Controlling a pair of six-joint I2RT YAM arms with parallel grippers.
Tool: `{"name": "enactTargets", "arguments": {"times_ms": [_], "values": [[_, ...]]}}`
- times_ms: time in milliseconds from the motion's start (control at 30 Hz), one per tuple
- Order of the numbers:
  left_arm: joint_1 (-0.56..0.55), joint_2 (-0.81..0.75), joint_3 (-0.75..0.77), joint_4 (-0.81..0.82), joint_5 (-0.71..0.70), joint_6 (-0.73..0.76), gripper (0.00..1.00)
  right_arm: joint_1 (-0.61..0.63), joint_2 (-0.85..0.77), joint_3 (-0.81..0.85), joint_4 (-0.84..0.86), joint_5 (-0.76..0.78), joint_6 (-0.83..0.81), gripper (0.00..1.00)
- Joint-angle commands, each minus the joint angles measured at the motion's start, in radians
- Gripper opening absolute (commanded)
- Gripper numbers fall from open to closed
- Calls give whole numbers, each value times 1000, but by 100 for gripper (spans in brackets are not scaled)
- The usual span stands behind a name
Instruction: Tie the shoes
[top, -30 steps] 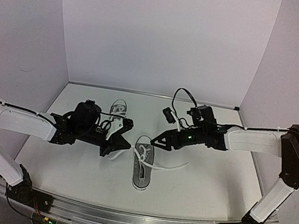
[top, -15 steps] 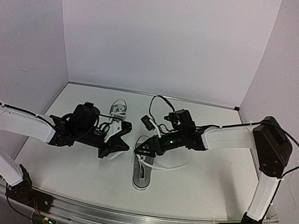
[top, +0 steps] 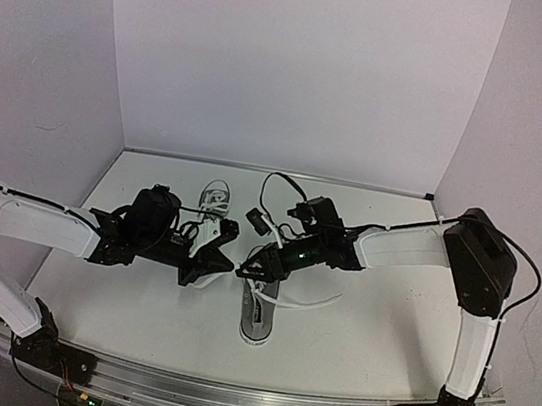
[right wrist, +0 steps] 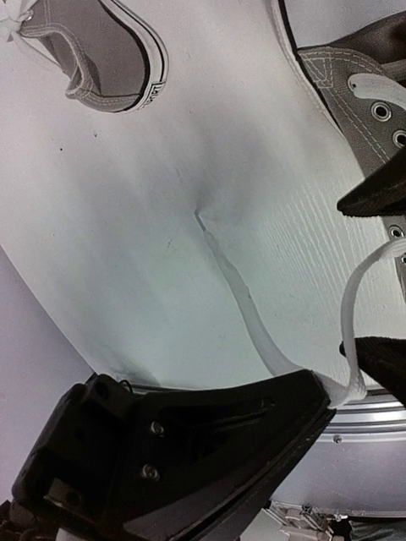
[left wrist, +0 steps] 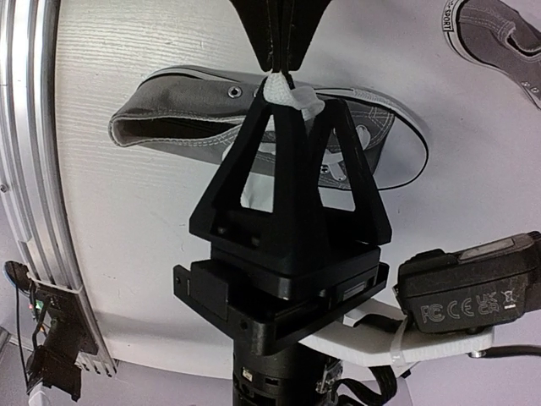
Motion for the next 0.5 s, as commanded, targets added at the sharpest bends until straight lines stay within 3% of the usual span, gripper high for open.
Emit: {"name": "enactTargets", "arguments": {"times_ms": [0, 100, 300, 467], "values": [[0, -45, 8, 13, -23, 20, 0, 7, 1, 32, 22, -19, -19, 25], [0, -47, 7, -4, -47, 24, 2, 7, -23, 16, 22, -10, -11, 1], [0, -6, 6, -57, -87, 43, 5, 6, -108, -42, 26, 17, 4, 0], [0, 49, 0, -12, -87, 18, 5, 4, -185, -85, 29, 62, 13, 0]]}}
